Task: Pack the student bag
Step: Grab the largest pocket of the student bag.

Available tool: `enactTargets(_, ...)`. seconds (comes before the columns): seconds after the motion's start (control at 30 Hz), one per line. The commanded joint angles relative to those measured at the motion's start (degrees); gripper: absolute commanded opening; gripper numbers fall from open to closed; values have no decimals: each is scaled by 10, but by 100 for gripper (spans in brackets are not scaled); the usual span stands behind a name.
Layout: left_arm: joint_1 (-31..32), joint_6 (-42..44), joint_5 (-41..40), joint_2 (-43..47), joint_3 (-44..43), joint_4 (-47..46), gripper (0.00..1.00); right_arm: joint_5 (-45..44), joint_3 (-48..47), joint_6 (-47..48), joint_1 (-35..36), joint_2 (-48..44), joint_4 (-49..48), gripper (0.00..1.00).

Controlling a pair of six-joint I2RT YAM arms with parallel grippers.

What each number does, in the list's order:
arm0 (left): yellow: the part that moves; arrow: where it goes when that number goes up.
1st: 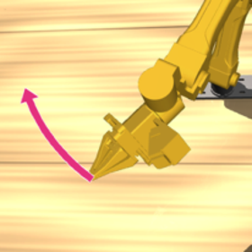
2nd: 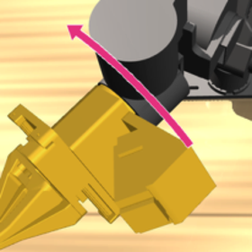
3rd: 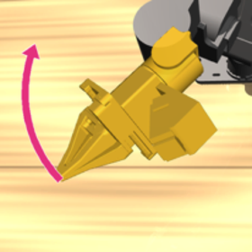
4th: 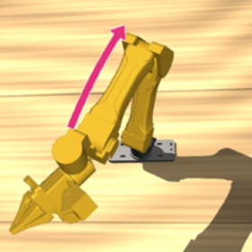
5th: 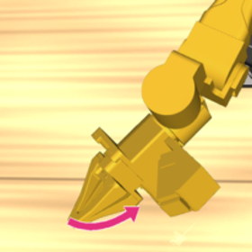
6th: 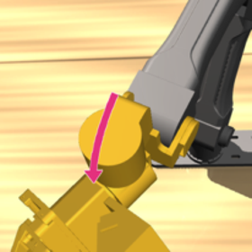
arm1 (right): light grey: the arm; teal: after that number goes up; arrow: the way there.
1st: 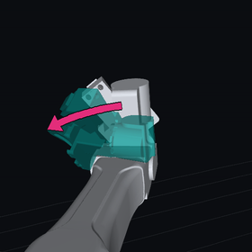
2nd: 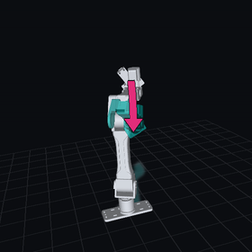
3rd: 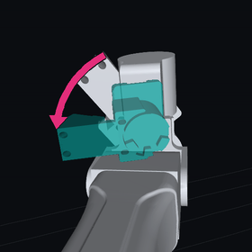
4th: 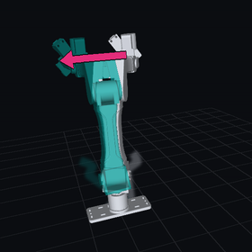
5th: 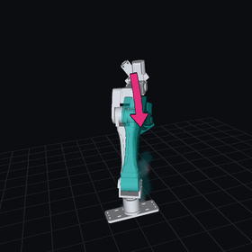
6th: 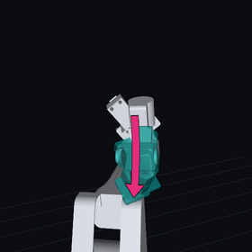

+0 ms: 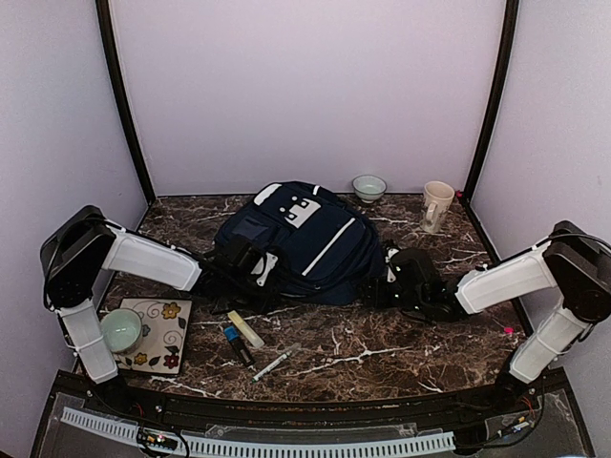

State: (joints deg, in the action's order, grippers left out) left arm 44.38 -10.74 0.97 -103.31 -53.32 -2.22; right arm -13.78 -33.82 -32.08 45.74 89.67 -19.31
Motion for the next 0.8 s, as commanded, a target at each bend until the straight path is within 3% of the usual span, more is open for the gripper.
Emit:
enactTargets(0.0,0,20,-4,-5,-2,7,39,-7,1,-4,-3,-11,0,80)
enactTargets(0.3,0,35,31,3,31,-58,0,-4,3,-7,-3,-21,7,79)
enactTargets(0.63,2,28,51,35,58,-66,0,-58,-12,-11,-4,-32,56,80)
enactTargets(0.77,4,23,49,39,70,-73,0,-42,-8,-15,-3,-46,48,81)
